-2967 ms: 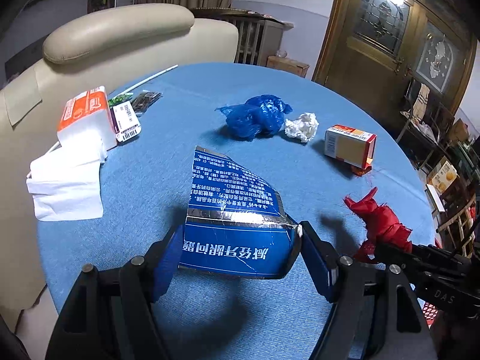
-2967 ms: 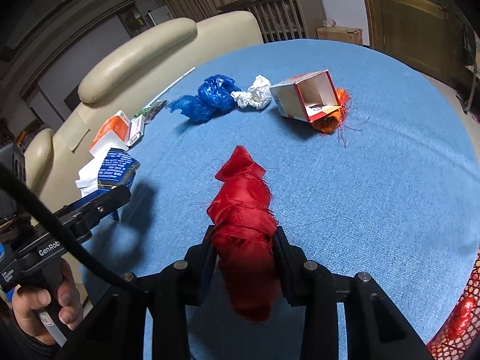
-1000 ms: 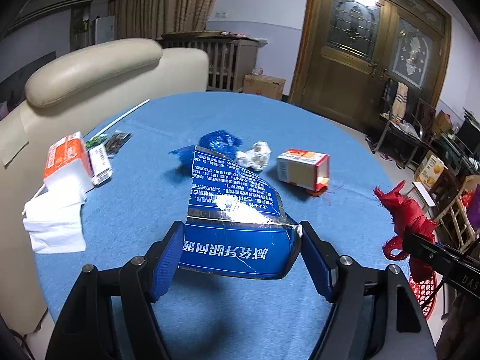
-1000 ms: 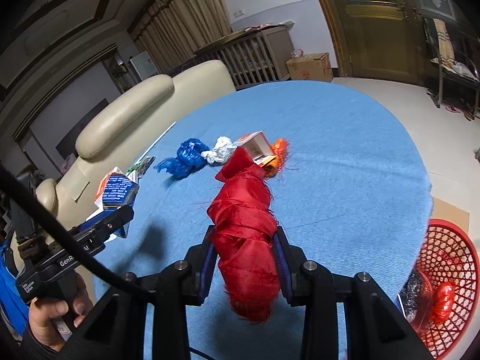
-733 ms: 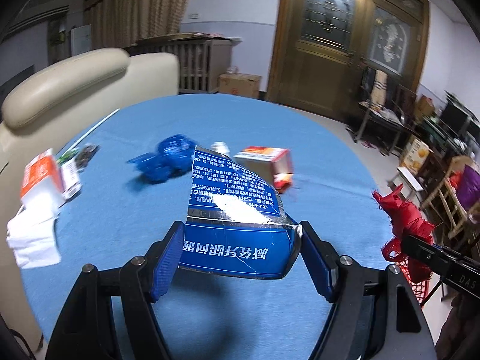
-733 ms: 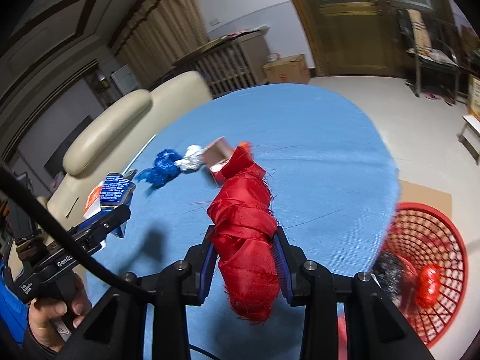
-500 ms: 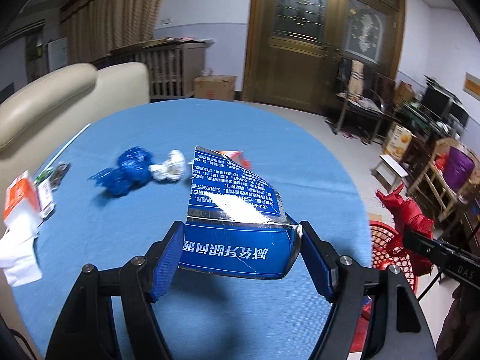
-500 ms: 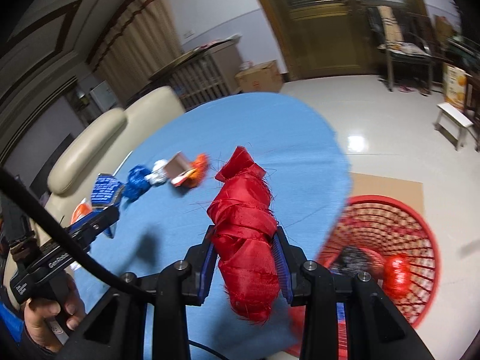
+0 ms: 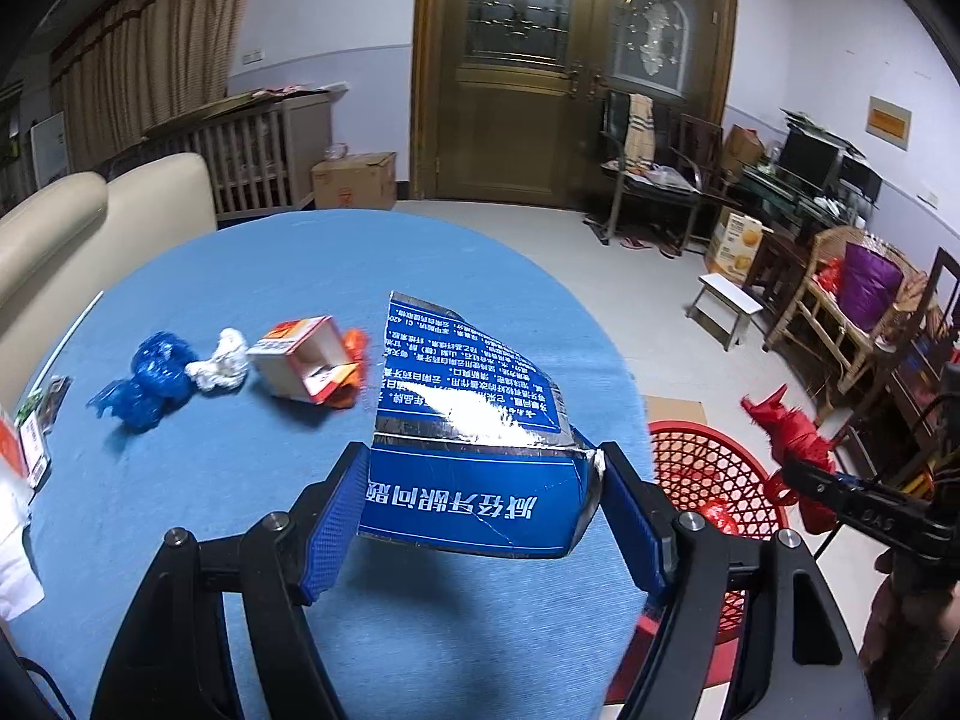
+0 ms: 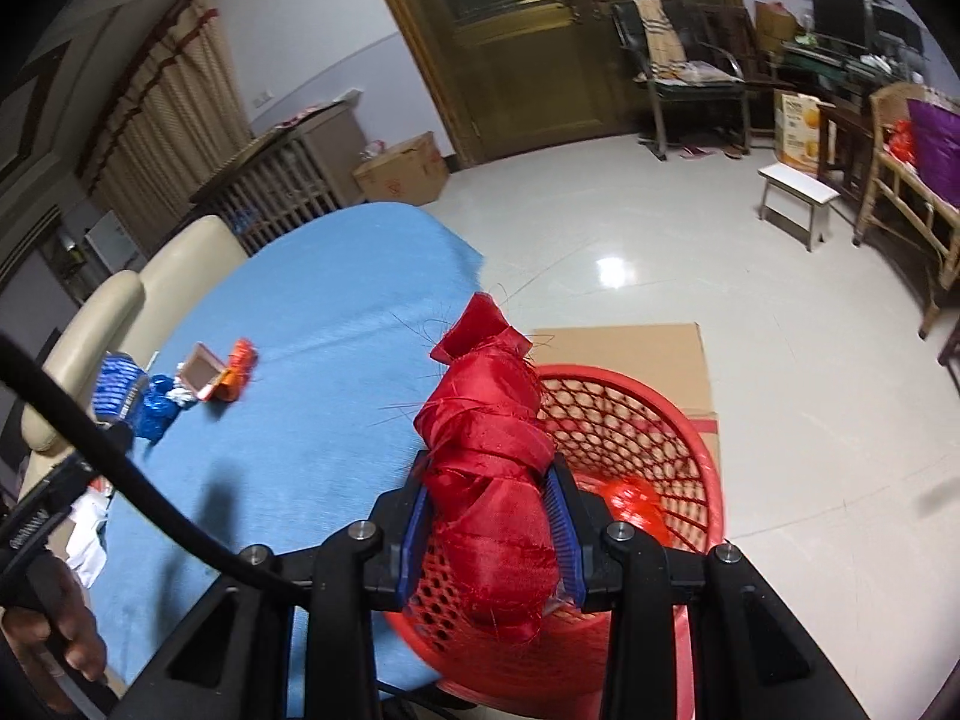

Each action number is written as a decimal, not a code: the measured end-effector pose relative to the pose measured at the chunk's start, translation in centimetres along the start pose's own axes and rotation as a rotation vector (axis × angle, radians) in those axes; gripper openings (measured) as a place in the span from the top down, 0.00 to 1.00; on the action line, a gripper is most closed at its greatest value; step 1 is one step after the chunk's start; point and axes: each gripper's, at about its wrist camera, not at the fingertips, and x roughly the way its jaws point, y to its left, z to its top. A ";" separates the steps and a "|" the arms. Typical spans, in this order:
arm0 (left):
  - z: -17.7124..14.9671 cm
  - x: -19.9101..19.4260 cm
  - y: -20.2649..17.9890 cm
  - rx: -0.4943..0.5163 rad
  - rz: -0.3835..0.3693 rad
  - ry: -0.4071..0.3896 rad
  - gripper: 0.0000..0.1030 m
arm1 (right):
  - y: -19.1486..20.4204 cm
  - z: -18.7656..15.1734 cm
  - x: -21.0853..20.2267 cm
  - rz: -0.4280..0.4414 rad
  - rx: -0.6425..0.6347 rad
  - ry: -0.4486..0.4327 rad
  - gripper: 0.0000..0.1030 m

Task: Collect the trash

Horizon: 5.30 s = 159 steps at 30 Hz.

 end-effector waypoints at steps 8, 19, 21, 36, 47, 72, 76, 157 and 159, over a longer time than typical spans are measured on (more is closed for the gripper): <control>0.4 1.1 -2.9 0.051 -0.051 0.010 0.26 | -1.4 -0.5 0.5 -0.026 0.031 0.010 0.63; 0.7 2.4 -6.3 0.117 -0.109 0.037 0.26 | -2.2 -1.0 1.6 -0.030 0.071 0.048 0.61; 0.9 2.7 -6.8 0.120 -0.113 0.040 0.26 | -2.6 -1.1 1.8 -0.037 0.090 0.052 0.35; 0.3 4.0 -11.0 0.207 -0.196 0.083 0.26 | -5.5 -0.4 -0.2 -0.044 0.196 -0.023 0.31; 0.3 7.9 -14.1 0.261 -0.210 0.224 0.22 | -7.1 0.2 -2.5 -0.050 0.234 -0.082 0.31; -3.7 2.1 5.8 -0.141 -0.004 0.158 0.21 | 4.2 0.7 0.6 0.058 0.006 0.008 0.31; -5.4 1.2 9.6 -0.207 0.057 0.154 0.21 | 8.7 0.6 2.4 0.105 -0.088 0.056 0.31; -4.2 0.8 24.9 -0.319 0.277 0.124 0.54 | 29.6 -2.9 10.9 0.301 -0.578 0.148 0.53; -5.0 0.3 24.3 -0.328 0.275 0.123 0.54 | 29.4 -3.1 10.7 0.291 -0.581 0.147 0.53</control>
